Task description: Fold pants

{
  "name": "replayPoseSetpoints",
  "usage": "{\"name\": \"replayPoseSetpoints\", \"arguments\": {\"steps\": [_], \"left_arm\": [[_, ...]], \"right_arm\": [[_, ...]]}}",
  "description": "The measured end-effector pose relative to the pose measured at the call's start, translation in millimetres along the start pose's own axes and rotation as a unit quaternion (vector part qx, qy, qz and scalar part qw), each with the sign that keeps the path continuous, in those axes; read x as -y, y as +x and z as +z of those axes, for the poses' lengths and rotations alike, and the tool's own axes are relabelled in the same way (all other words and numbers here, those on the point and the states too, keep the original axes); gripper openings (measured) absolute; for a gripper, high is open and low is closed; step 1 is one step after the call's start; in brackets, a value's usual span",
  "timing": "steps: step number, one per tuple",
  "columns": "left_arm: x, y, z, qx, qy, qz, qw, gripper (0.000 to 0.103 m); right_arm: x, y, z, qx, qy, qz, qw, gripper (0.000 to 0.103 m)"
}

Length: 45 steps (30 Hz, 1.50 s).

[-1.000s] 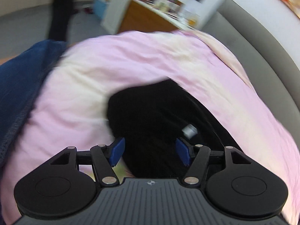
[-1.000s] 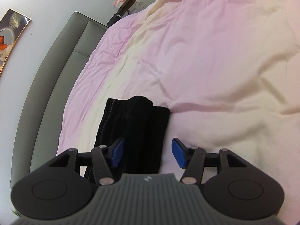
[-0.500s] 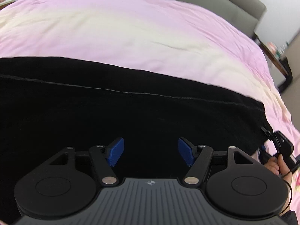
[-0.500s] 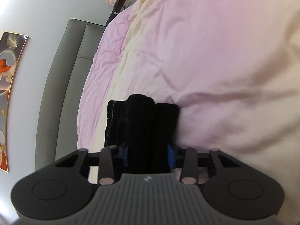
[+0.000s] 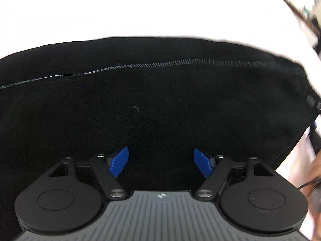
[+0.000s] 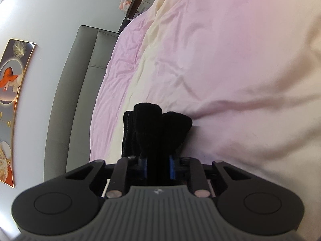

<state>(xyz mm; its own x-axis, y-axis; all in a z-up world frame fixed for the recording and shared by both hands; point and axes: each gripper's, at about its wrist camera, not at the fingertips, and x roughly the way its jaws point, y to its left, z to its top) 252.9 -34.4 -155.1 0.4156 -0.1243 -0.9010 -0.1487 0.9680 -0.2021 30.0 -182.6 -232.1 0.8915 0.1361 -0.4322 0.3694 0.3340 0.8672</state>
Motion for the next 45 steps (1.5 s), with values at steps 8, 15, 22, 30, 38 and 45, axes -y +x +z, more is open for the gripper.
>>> {"name": "replayPoseSetpoints", "arguments": {"steps": [8,15,22,30,38,45], "left_arm": [[-83,-46,-32,0.025,-0.107,-0.022,0.9937,0.079],[-149,-70,-55,0.041,-0.182,-0.067,0.9803,0.079],[-174,-97,-82,0.058,-0.218,-0.068,0.9719,0.079],[-195,-102,-86,0.05,-0.213,-0.082,0.9723,0.079],[-205,-120,-92,0.045,-0.2,-0.122,0.9711,0.083],[-206,-112,-93,0.03,-0.204,-0.179,0.962,0.087]], "right_arm": [[-75,-32,-28,0.075,-0.217,0.034,0.973,0.013],[-153,-78,-157,0.074,-0.547,0.181,0.814,0.013],[-132,-58,-276,-0.132,-0.728,0.206,0.64,0.015],[-130,-70,-291,-0.242,-0.766,0.199,0.561,0.045],[-150,-71,-219,-0.187,-0.642,0.169,0.724,0.042],[-134,-30,-150,-0.177,-0.5,0.039,0.847,0.041]]}}
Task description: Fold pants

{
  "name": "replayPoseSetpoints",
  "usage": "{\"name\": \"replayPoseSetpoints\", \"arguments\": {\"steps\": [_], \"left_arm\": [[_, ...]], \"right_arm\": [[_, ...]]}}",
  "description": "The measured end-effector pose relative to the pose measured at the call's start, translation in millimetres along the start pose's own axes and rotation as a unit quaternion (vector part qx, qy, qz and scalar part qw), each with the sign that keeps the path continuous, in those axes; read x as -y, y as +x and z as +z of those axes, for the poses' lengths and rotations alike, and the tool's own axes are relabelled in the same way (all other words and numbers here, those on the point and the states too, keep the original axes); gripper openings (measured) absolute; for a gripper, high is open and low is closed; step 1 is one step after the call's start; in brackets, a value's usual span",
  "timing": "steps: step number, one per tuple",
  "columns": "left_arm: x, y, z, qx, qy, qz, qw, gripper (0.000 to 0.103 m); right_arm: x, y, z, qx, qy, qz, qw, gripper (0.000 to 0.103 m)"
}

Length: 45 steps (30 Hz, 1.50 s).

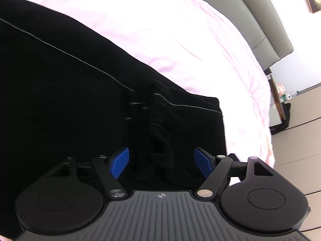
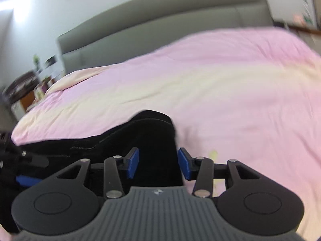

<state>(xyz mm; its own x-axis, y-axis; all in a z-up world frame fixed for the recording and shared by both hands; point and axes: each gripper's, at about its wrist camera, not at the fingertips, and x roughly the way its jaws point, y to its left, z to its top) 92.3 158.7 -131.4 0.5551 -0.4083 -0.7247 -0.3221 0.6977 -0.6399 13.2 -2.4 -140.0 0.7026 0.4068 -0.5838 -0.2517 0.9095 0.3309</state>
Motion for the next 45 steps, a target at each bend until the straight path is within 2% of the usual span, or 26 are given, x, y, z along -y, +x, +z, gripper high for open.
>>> {"name": "replayPoseSetpoints", "arguments": {"steps": [4,7,9,10,12,13,14,17,19,21,24,26,27,29,30,32,33,34,35,36,37,38,40,42,43,45], "left_arm": [[5,-4,3,-0.005,0.029,0.02,0.9994,0.087],[-5,-7,6,-0.03,0.005,0.021,0.9993,0.085],[-15,-12,5,-0.029,-0.015,0.034,0.9989,0.073],[-20,-17,5,-0.022,-0.018,0.037,0.9989,0.052],[-26,-27,4,-0.015,-0.019,0.021,0.9995,0.042],[-31,-34,4,-0.007,-0.019,0.008,0.9998,0.037],[-37,-45,3,0.002,-0.022,-0.009,0.9997,0.035],[-61,-89,2,0.046,-0.039,-0.074,0.9955,0.034],[-78,-121,0,0.082,-0.035,-0.089,0.9921,0.034],[-89,-135,0,0.084,-0.022,-0.051,0.9949,0.034],[-111,-116,-3,0.02,-0.002,0.022,0.9995,0.033],[-120,-110,-11,0.026,0.038,0.052,0.9976,0.038],[-122,-111,-13,0.032,0.058,0.058,0.9961,0.038],[-125,-119,-15,0.036,0.062,0.064,0.9954,0.038],[-130,-125,-14,0.035,0.056,0.062,0.9959,0.039],[-131,-130,-16,0.032,0.045,0.056,0.9969,0.04],[-138,-135,-15,0.03,0.04,0.052,0.9974,0.04],[-146,-140,-12,0.028,0.034,0.047,0.998,0.04],[-154,-147,-11,0.026,0.028,0.043,0.9983,0.04],[-160,-151,-10,0.025,0.023,0.042,0.9985,0.04],[-163,-150,-16,0.024,0.019,0.042,0.9987,0.04],[-166,-155,-16,0.025,0.019,0.044,0.9985,0.04],[-170,-156,-23,0.029,0.026,0.049,0.998,0.04],[-176,-163,-27,0.031,0.028,0.051,0.9978,0.04],[-178,-164,-31,0.031,0.026,0.05,0.9979,0.04],[-187,-172,-36,0.033,0.021,0.046,0.9982,0.04]], "right_arm": [[22,11,-2,-0.041,0.087,0.018,0.995,0.042],[36,19,-7,-0.065,0.13,0.036,0.989,0.044],[41,22,-9,-0.075,0.146,0.036,0.986,0.045],[41,22,-10,-0.078,0.147,0.037,0.985,0.045],[41,23,-10,-0.08,0.148,0.038,0.985,0.045],[42,25,-8,-0.079,0.15,0.048,0.984,0.032],[44,25,-4,-0.07,0.15,0.059,0.984,0.028],[30,10,5,-0.045,0.107,0.083,0.99,0.024],[25,5,7,-0.044,0.101,0.105,0.988,0.024],[19,9,6,-0.063,0.097,0.116,0.986,0.026],[2,23,-4,-0.101,0.027,0.053,0.993,0.03],[-6,33,-10,-0.112,-0.015,0.023,0.993,0.035],[-8,34,-10,-0.103,-0.024,0.014,0.994,0.035],[-30,19,-8,-0.027,-0.093,-0.054,0.994,0.032],[-43,12,-7,0.006,-0.129,-0.06,0.99,0.031],[-53,4,-7,0.027,-0.14,0.003,0.99,0.028],[-54,8,-8,0.011,-0.134,0.021,0.991,0.026],[-56,15,-12,-0.009,-0.141,0.022,0.99,0.021],[-58,25,-18,-0.038,-0.159,0.008,0.987,0.021],[-59,39,-25,-0.085,-0.182,-0.002,0.98,0.021],[-61,46,-31,-0.108,-0.208,-0.007,0.972,0.021],[-63,46,-33,-0.105,-0.223,-0.011,0.969,0.021],[-66,41,-24,-0.096,-0.213,-0.008,0.972,0.022],[-63,24,-16,-0.047,-0.181,0.03,0.982,0.022],[-63,26,-16,-0.042,-0.176,0.039,0.983,0.022],[-66,47,-26,-0.095,-0.196,0.019,0.976,0.022]]}}
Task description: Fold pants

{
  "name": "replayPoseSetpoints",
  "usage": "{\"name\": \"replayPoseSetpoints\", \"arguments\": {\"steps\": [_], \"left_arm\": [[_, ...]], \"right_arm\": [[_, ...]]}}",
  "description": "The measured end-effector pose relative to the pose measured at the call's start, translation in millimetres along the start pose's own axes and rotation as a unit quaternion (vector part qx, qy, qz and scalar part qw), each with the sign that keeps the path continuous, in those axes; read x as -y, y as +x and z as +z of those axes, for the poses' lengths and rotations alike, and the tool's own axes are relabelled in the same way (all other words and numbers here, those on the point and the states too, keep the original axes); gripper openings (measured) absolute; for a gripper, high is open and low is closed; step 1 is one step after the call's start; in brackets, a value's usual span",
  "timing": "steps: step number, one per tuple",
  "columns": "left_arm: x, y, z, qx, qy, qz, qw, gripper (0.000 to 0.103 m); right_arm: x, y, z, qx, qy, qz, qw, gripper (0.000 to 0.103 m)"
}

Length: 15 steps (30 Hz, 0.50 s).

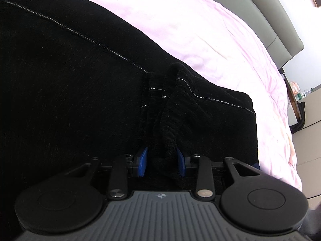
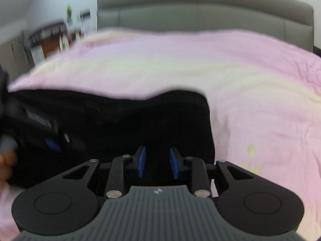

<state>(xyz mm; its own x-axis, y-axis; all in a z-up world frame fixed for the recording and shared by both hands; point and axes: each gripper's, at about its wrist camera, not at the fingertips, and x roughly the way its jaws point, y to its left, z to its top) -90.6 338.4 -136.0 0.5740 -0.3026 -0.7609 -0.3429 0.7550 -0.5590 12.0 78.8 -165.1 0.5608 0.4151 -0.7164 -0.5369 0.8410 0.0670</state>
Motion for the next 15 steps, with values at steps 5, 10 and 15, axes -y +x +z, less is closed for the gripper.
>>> {"name": "replayPoseSetpoints", "arguments": {"steps": [5,10,15], "left_arm": [[10,-16,-3,0.022,-0.038,-0.013,0.9989,0.048],[-46,-114,-3,0.094,-0.064,-0.002,0.9935,0.077],[-135,-218,-15,0.193,-0.137,0.07,0.9689,0.084]], "right_arm": [[-18,8,-12,0.053,-0.088,-0.014,0.995,0.026],[-30,-1,-12,0.124,-0.091,-0.007,0.988,0.026],[-54,-10,-9,0.135,-0.072,0.029,0.988,0.026]]}}
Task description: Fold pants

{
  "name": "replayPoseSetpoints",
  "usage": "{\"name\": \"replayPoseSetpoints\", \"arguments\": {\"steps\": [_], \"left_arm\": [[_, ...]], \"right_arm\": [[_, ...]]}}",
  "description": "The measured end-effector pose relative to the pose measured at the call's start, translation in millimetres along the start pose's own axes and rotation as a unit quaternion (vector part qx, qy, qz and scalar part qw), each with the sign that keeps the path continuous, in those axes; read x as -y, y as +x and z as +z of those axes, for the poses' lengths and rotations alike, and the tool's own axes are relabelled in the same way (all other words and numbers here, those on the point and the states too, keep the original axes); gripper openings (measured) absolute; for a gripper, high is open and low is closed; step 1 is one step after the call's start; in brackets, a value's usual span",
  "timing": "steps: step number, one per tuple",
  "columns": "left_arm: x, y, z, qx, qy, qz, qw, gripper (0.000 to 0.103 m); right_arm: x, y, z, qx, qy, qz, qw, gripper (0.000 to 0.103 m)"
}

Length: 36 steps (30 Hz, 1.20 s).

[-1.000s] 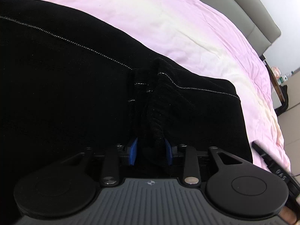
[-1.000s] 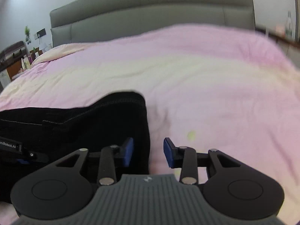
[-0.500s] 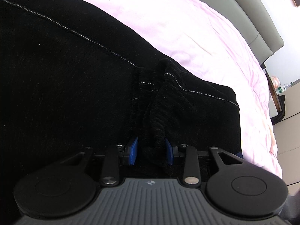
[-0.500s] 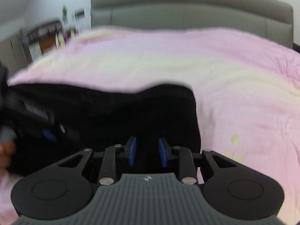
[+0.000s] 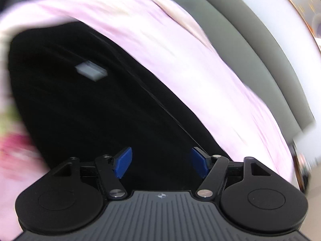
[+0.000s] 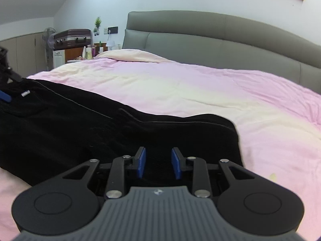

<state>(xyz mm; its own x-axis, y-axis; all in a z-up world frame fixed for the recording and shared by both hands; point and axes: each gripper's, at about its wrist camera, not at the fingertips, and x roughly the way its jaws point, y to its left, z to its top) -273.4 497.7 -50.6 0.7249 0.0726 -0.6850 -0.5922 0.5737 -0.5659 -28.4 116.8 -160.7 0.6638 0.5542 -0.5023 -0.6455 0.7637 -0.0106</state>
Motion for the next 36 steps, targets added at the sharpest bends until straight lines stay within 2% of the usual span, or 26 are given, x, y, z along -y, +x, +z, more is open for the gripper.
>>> {"name": "replayPoseSetpoints", "arguments": {"steps": [1,4,6,9,12,13,14,16,19,22,25,27,30,32,34,36], "left_arm": [[-22,-13,8,0.012,-0.017,0.011,0.9997,0.088],[-77,-36,23,0.034,-0.05,0.025,0.9978,0.088],[-111,-45,31,0.048,-0.069,0.042,0.9956,0.088],[-135,-34,30,0.054,-0.116,0.052,0.9905,0.089],[-137,-2,17,0.038,-0.155,0.058,0.9855,0.088],[-138,6,16,0.038,-0.163,0.045,0.9849,0.088],[-144,9,20,0.04,-0.166,0.028,0.985,0.088],[-128,26,21,0.054,-0.154,-0.011,0.9866,0.088],[-129,46,36,0.044,-0.142,-0.044,0.9879,0.087],[-141,53,36,0.025,-0.159,-0.073,0.9842,0.08],[-150,51,36,0.018,-0.159,-0.091,0.983,0.068],[-151,61,41,0.01,-0.16,-0.099,0.982,0.063],[-146,72,40,0.004,-0.157,-0.1,0.9825,0.062],[-140,74,35,0.015,-0.152,-0.099,0.9834,0.059],[-137,75,29,0.023,-0.163,-0.1,0.9814,0.054],[-135,69,23,0.032,-0.172,-0.101,0.9794,0.051]], "right_arm": [[-5,1,2,-0.004,0.002,0.001,1.0,0.026],[-42,-2,9,-0.013,0.006,0.006,1.0,0.026],[-66,-6,14,-0.013,0.011,0.014,1.0,0.03],[-106,-14,19,-0.013,0.032,0.036,0.999,0.03],[-148,-6,30,-0.038,0.063,0.067,0.995,0.03],[-165,1,35,-0.047,0.063,0.073,0.994,0.028],[-183,9,43,-0.053,0.059,0.081,0.994,0.021],[-220,23,58,-0.058,0.04,0.1,0.992,0.014],[-273,48,80,-0.065,0.011,0.124,0.99,0.009],[-319,74,92,-0.081,-0.031,0.121,0.989,0.008],[-333,89,82,-0.114,0.002,0.113,0.987,0.008],[-346,100,63,-0.139,-0.021,0.092,0.986,0.008],[-375,103,29,-0.105,-0.118,0.055,0.986,0.008],[-385,99,22,-0.085,-0.13,0.037,0.987,0.009],[-380,92,28,-0.074,-0.101,0.038,0.991,0.009],[-364,79,33,-0.066,-0.039,0.052,0.996,0.01]]}}
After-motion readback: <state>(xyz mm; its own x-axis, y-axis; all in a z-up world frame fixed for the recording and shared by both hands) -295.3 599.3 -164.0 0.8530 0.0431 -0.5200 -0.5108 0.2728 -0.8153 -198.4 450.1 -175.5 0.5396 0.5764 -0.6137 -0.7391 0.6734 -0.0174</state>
